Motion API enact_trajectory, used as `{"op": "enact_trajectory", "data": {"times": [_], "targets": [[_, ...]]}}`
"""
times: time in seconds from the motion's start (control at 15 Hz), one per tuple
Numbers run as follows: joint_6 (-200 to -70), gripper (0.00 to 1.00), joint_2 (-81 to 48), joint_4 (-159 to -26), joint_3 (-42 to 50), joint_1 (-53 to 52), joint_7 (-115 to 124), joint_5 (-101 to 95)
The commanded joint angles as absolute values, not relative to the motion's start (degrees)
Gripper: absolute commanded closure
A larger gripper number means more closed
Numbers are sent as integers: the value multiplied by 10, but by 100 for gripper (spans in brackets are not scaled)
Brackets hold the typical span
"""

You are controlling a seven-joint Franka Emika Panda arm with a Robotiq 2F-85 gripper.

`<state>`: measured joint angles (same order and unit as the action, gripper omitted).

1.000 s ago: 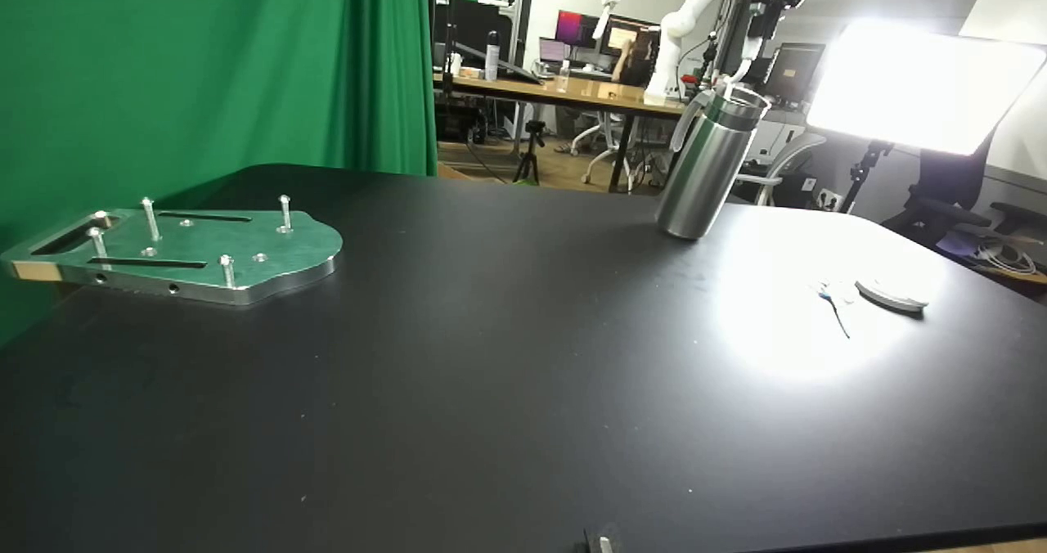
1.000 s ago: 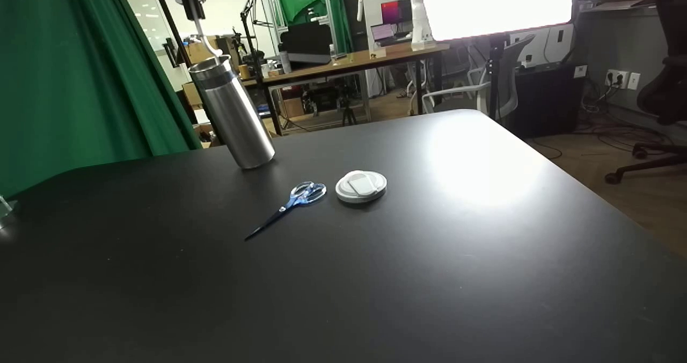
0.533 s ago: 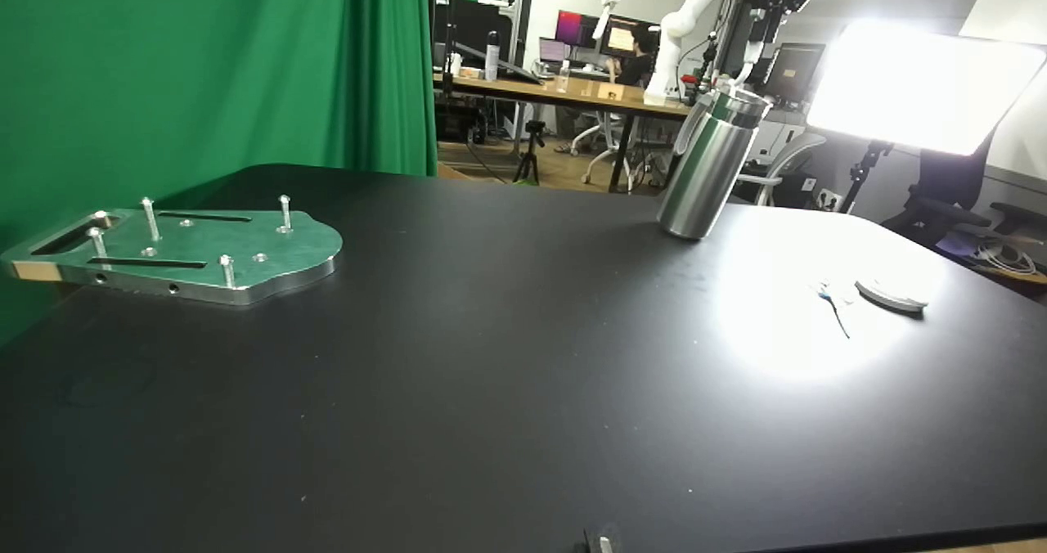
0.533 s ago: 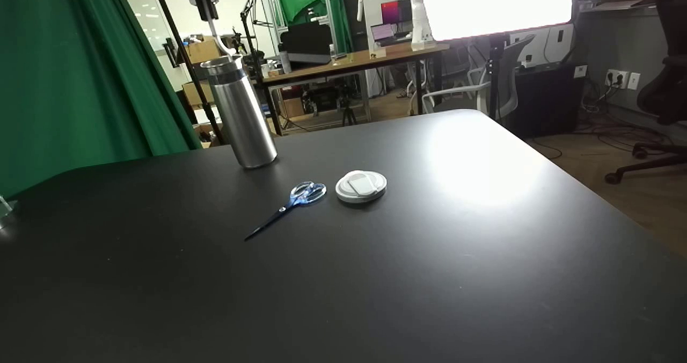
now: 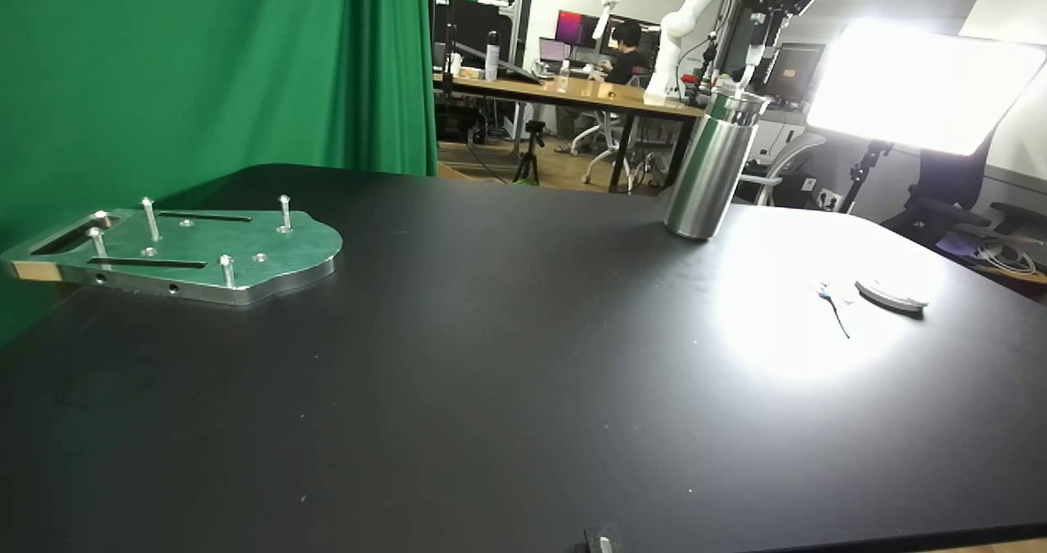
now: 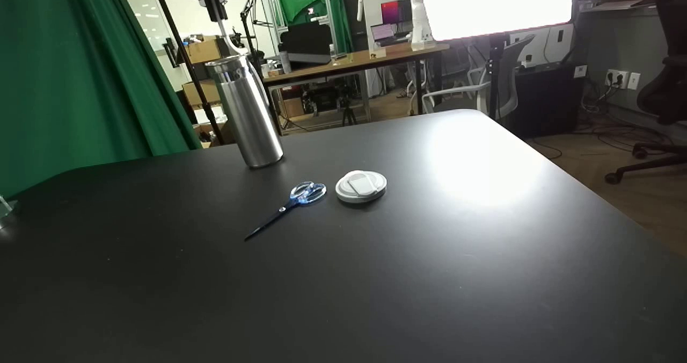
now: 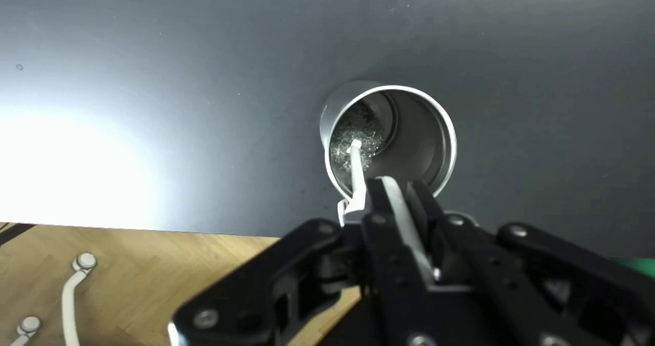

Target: Use the brush to scrub inside the jar

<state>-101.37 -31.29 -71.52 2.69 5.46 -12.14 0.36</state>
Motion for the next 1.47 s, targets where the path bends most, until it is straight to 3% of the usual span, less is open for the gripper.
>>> {"op": "enact_trajectory", "data": {"times": [0.0,1.4], "targets": [[-1024,96,-305,-734,27,51,-95,-9],[-1035,96,-297,-779,24,30,-84,-27]]}}
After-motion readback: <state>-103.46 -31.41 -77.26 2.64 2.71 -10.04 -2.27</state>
